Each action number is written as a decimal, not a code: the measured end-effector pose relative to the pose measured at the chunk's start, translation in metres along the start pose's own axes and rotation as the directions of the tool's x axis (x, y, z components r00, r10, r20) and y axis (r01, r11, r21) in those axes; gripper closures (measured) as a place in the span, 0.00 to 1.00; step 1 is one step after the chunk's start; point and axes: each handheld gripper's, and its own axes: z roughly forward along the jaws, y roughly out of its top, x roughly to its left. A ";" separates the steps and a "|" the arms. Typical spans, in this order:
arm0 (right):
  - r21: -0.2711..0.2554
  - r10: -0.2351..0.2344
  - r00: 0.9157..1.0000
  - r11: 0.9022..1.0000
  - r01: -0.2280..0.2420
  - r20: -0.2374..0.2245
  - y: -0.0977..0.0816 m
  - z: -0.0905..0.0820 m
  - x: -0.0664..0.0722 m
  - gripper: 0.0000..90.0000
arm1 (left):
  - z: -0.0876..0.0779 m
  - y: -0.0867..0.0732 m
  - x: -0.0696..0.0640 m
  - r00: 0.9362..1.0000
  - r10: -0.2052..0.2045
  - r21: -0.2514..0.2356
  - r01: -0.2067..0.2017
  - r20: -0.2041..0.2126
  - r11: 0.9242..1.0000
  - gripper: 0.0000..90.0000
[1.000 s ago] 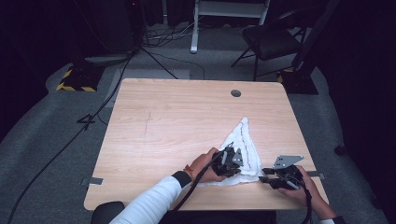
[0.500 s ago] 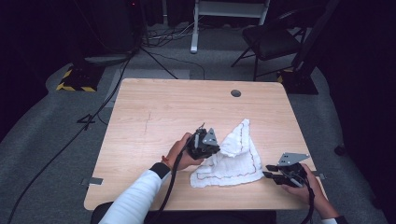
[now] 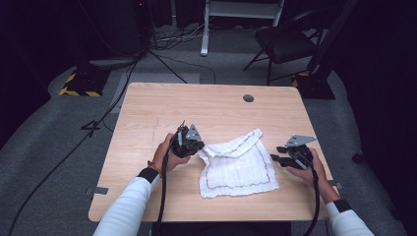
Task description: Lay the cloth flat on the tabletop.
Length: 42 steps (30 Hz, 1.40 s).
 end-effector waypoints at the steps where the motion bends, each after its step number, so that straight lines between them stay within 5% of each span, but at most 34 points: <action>1: -0.007 0.010 1.000 1.000 -0.010 -0.001 0.005 0.005 -0.003 0.61 | 0.002 -0.002 0.003 1.000 -0.012 0.008 0.011 0.002 1.000 0.95; 9: -0.015 0.024 1.000 1.000 -0.024 -0.008 0.041 0.049 -0.015 0.57 | 0.012 -0.016 0.016 0.999 -0.041 0.070 0.042 -0.017 0.997 0.93; 13: -0.012 0.038 0.999 0.999 -0.038 -0.014 0.049 0.065 -0.018 0.54 | 0.011 -0.017 0.015 0.999 -0.048 0.066 0.050 -0.023 0.997 0.68; 15: -0.001 0.038 0.999 0.999 -0.038 -0.013 0.049 0.071 -0.019 0.54 | 0.006 -0.015 0.013 0.998 -0.058 0.037 0.057 0.003 0.998 0.50; 16: 0.006 0.035 0.999 0.999 -0.035 -0.009 0.049 0.074 -0.020 0.53 | 0.002 -0.012 0.006 0.996 -0.072 0.008 0.071 0.055 0.997 0.40; 20: 0.014 0.044 0.999 0.999 -0.044 -0.017 0.051 0.080 -0.021 0.52 | 0.003 -0.007 -0.010 0.992 -0.045 0.000 0.046 0.115 0.999 0.22; 21: 0.004 0.056 0.998 0.998 -0.056 -0.028 0.053 0.081 -0.023 0.52 | 0.011 -0.005 -0.021 0.992 0.009 0.031 -0.013 0.127 0.999 0.22; 22: 0.005 0.062 0.998 0.998 -0.061 -0.032 0.053 0.081 -0.024 0.53 | 0.015 -0.005 -0.026 0.990 0.023 0.043 -0.029 0.138 0.999 0.21; 25: 0.007 0.076 0.996 0.997 -0.076 -0.047 0.055 0.085 -0.027 0.53 | 0.027 -0.003 -0.032 0.993 0.053 0.102 -0.064 0.109 0.993 0.24; 28: 0.006 0.083 0.995 0.997 -0.083 -0.047 0.055 0.088 -0.028 0.53 | 0.029 -0.003 -0.029 0.994 0.052 0.104 -0.063 0.100 0.993 0.44; 29: 0.004 0.085 0.995 0.996 -0.085 -0.043 0.056 0.088 -0.028 0.53 | 0.028 -0.004 -0.026 0.994 0.037 0.094 -0.047 0.105 0.994 0.44; 30: 0.002 0.095 0.995 0.996 -0.095 -0.045 0.057 0.090 -0.029 0.55 | 0.026 -0.006 -0.021 0.993 0.032 0.082 -0.041 0.115 0.996 0.61; 34: -0.001 0.098 0.993 0.995 -0.098 -0.060 0.059 0.091 -0.028 0.70 | 0.023 -0.006 -0.018 0.993 0.062 0.079 -0.070 0.096 0.994 0.79; 36: -0.005 0.069 0.996 0.998 -0.069 -0.056 0.060 0.089 -0.023 0.88 | 0.021 -0.006 -0.016 0.993 0.068 0.067 -0.074 0.094 0.995 0.91; 42: -0.073 0.044 0.998 0.996 -0.048 -0.053 0.063 0.067 -0.024 0.94 | 0.000 -0.005 -0.003 0.998 0.036 -0.018 -0.035 0.055 0.999 0.95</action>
